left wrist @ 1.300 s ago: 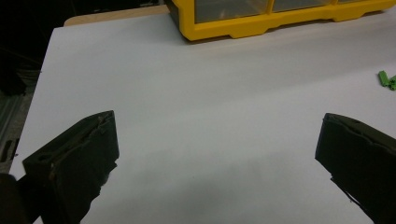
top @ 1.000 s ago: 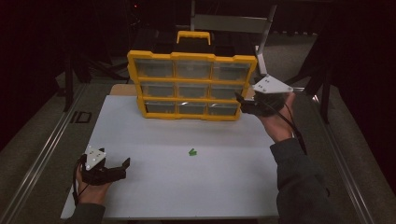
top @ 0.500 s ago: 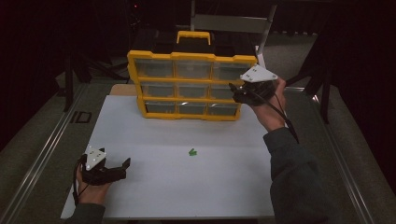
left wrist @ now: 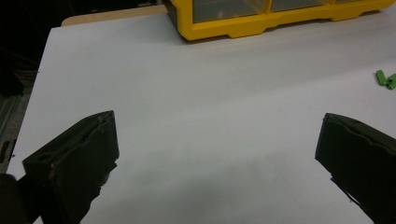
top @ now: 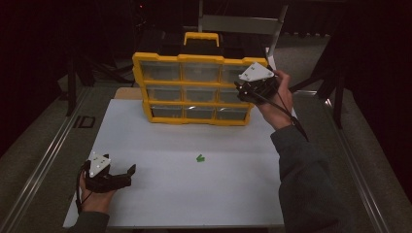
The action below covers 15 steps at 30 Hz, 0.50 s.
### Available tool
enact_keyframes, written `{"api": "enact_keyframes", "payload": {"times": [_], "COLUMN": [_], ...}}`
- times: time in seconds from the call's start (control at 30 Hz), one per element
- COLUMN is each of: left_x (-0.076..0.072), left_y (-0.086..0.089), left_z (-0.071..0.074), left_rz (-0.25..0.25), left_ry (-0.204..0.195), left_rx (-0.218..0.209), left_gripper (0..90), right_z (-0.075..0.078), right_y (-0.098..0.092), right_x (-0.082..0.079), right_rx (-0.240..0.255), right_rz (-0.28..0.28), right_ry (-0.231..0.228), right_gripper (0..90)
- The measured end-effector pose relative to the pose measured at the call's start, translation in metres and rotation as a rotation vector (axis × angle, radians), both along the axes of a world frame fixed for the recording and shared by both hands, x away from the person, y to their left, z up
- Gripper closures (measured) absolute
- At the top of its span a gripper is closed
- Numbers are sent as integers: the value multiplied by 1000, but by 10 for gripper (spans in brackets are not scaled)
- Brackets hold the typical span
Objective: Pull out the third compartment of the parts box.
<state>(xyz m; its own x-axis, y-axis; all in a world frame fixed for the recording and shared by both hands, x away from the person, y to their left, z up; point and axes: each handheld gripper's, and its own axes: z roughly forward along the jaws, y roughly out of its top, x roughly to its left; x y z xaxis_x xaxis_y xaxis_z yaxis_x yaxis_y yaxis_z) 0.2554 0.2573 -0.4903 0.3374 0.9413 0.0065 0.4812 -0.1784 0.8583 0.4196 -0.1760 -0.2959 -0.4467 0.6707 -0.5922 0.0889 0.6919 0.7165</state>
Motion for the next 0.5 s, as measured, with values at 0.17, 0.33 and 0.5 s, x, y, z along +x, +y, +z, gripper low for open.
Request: {"api": "enact_keyframes", "payload": {"times": [0.17, 0.33, 0.5], "left_x": [0, 0, 0], "left_y": [0, 0, 0], "left_z": [0, 0, 0], "left_rz": [-1, -1, -1], "left_ry": [0, 0, 0], "left_rx": [-1, 0, -1], "left_gripper": [0, 0, 0], "right_z": [2, 2, 0], "right_y": [3, 6, 10], "right_x": [2, 3, 3], "right_rx": [-58, -143, -241], "right_rz": [-13, -30, -44], "right_ry": [-16, -46, -83], "right_gripper": [356, 382, 404]}}
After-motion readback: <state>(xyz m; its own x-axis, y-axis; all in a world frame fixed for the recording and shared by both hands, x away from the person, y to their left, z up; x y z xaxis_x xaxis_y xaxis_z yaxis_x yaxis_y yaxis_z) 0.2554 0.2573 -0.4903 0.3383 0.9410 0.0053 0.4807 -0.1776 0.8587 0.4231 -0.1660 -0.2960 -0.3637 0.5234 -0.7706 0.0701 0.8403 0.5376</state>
